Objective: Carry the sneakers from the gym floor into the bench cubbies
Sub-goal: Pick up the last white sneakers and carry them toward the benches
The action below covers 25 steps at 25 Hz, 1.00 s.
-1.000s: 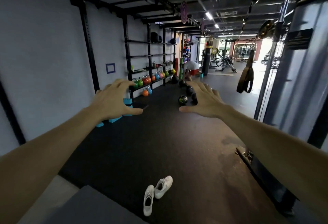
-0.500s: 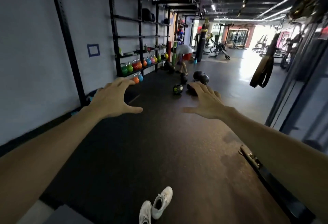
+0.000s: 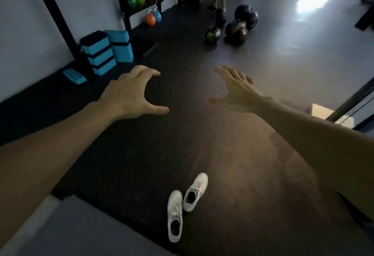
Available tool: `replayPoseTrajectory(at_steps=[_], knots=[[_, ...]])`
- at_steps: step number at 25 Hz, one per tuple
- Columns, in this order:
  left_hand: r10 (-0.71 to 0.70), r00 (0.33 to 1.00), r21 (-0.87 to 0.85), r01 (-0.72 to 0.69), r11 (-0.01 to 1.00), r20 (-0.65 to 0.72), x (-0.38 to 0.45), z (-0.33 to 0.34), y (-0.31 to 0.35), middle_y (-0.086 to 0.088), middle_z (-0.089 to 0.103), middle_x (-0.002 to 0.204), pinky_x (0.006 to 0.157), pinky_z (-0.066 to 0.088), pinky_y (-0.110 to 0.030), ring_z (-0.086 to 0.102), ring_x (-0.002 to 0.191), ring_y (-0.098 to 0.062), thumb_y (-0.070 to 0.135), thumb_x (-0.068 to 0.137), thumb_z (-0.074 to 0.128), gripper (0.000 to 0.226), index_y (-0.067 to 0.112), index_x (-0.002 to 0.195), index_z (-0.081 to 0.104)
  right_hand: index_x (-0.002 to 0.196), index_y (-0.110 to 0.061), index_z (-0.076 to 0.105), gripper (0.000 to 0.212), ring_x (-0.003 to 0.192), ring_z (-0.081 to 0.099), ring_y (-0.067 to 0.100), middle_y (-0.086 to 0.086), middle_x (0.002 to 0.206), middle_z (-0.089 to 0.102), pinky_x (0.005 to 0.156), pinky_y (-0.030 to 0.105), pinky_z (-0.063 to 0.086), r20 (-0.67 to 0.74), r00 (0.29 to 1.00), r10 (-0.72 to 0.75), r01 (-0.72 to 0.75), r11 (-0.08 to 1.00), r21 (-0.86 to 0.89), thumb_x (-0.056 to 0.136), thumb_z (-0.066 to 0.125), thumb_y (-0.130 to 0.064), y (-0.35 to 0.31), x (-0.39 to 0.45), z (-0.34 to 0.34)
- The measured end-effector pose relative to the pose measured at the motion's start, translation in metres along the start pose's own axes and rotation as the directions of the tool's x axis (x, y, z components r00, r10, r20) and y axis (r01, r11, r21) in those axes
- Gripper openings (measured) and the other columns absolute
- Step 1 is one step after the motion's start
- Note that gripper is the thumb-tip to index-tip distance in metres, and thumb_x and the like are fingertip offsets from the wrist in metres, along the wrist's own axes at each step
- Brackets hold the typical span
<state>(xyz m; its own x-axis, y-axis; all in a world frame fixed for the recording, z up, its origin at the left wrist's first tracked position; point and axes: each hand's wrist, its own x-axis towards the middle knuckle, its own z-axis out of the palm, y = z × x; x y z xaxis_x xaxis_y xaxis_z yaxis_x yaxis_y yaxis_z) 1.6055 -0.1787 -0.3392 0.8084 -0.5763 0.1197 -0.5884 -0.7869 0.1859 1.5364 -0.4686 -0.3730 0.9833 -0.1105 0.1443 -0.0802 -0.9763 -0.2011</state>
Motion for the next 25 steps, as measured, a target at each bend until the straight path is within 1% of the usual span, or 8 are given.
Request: replayPoseTrajectory(at_steps=[3, 7, 11, 15, 18, 21, 23, 25], knots=[[-0.030, 0.995, -0.063, 0.036, 0.997, 0.099, 0.013, 0.112, -0.025, 0.008, 0.023, 0.148, 0.095, 0.041, -0.054, 0.038, 0.129, -0.023, 0.078, 0.055, 0.065, 0.100, 0.039, 0.138, 0.026, 0.143, -0.045, 0.008, 0.099, 0.139, 0.022, 0.028, -0.007, 0.155, 0.019, 0.109, 0.050, 0.020, 0.094, 0.995, -0.015, 0.013, 1.000, 0.015, 0.062, 0.043, -0.091, 0.027, 0.016, 0.113], [-0.042, 0.969, -0.117, 0.072, 0.991, 0.242, -0.003, 0.287, -0.051, 0.011, 0.023, 0.147, 0.094, 0.041, -0.050, 0.038, 0.128, -0.021, 0.078, 0.055, 0.066, 0.100, 0.041, 0.138, 0.025, 0.144, -0.044, 0.008, 0.099, 0.140, 0.022, 0.027, -0.006, 0.155, 0.019, 0.109, 0.051, 0.018, 0.250, 0.968, 0.002, -0.020, 0.998, 0.068, 0.064, 0.046, -0.088, 0.060, -0.006, 0.282], [-0.038, 0.930, -0.176, 0.110, 0.978, 0.366, -0.050, 0.441, -0.070, 0.016, 0.023, 0.145, 0.095, 0.042, -0.049, 0.038, 0.126, -0.020, 0.080, 0.055, 0.064, 0.098, 0.045, 0.137, 0.023, 0.144, -0.043, 0.009, 0.099, 0.140, 0.021, 0.025, -0.007, 0.155, 0.019, 0.108, 0.050, 0.018, 0.366, 0.929, 0.059, -0.103, 0.990, 0.101, 0.064, 0.050, -0.085, 0.083, -0.050, 0.429], [-0.060, 0.870, -0.206, 0.183, 0.961, 0.489, -0.118, 0.597, -0.082, 0.019, 0.023, 0.143, 0.094, 0.043, -0.048, 0.040, 0.125, -0.019, 0.083, 0.054, 0.062, 0.098, 0.046, 0.136, 0.023, 0.145, -0.042, 0.010, 0.100, 0.140, 0.021, 0.026, -0.008, 0.155, 0.019, 0.107, 0.052, 0.019, 0.472, 0.879, 0.067, -0.139, 0.983, 0.121, 0.064, 0.051, -0.085, 0.102, -0.106, 0.583], [-0.080, 0.837, -0.208, 0.225, 0.952, 0.541, -0.165, 0.683, -0.088, 0.021, 0.024, 0.142, 0.093, 0.044, -0.048, 0.040, 0.124, -0.018, 0.083, 0.053, 0.062, 0.100, 0.044, 0.137, 0.023, 0.144, -0.042, 0.012, 0.099, 0.140, 0.021, 0.025, -0.008, 0.154, 0.019, 0.106, 0.052, 0.020, 0.518, 0.852, 0.074, -0.159, 0.980, 0.121, 0.064, 0.052, -0.084, 0.110, -0.145, 0.668], [-0.091, 0.806, -0.217, 0.263, 0.940, 0.585, -0.208, 0.754, -0.089, 0.021, 0.026, 0.140, 0.090, 0.045, -0.046, 0.041, 0.122, -0.017, 0.082, 0.053, 0.062, 0.100, 0.043, 0.137, 0.025, 0.144, -0.042, 0.014, 0.095, 0.139, 0.021, 0.025, -0.006, 0.154, 0.019, 0.105, 0.050, 0.021, 0.570, 0.820, 0.055, -0.144, 0.983, 0.111, 0.066, 0.054, -0.081, 0.115, -0.178, 0.742], [-0.069, 0.815, -0.236, 0.247, 0.940, 0.575, -0.231, 0.787, -0.086, 0.018, 0.028, 0.139, 0.091, 0.045, -0.047, 0.041, 0.121, -0.016, 0.080, 0.053, 0.064, 0.099, 0.038, 0.136, 0.030, 0.145, -0.038, 0.015, 0.097, 0.139, 0.020, 0.024, -0.006, 0.154, 0.020, 0.105, 0.048, 0.020, 0.597, 0.801, 0.049, -0.139, 0.985, 0.105, 0.066, 0.054, -0.080, 0.116, -0.191, 0.775], [-0.060, 0.851, -0.253, 0.221, 0.942, 0.522, -0.246, 0.810, -0.082, 0.013, 0.027, 0.137, 0.087, 0.048, -0.047, 0.043, 0.117, -0.017, 0.075, 0.053, 0.069, 0.097, 0.032, 0.132, 0.034, 0.146, -0.033, 0.018, 0.099, 0.141, 0.016, 0.022, -0.005, 0.153, 0.025, 0.107, 0.048, 0.018, 0.602, 0.797, 0.054, -0.141, 0.985, 0.098, 0.066, 0.054, -0.079, 0.116, -0.200, 0.796]])
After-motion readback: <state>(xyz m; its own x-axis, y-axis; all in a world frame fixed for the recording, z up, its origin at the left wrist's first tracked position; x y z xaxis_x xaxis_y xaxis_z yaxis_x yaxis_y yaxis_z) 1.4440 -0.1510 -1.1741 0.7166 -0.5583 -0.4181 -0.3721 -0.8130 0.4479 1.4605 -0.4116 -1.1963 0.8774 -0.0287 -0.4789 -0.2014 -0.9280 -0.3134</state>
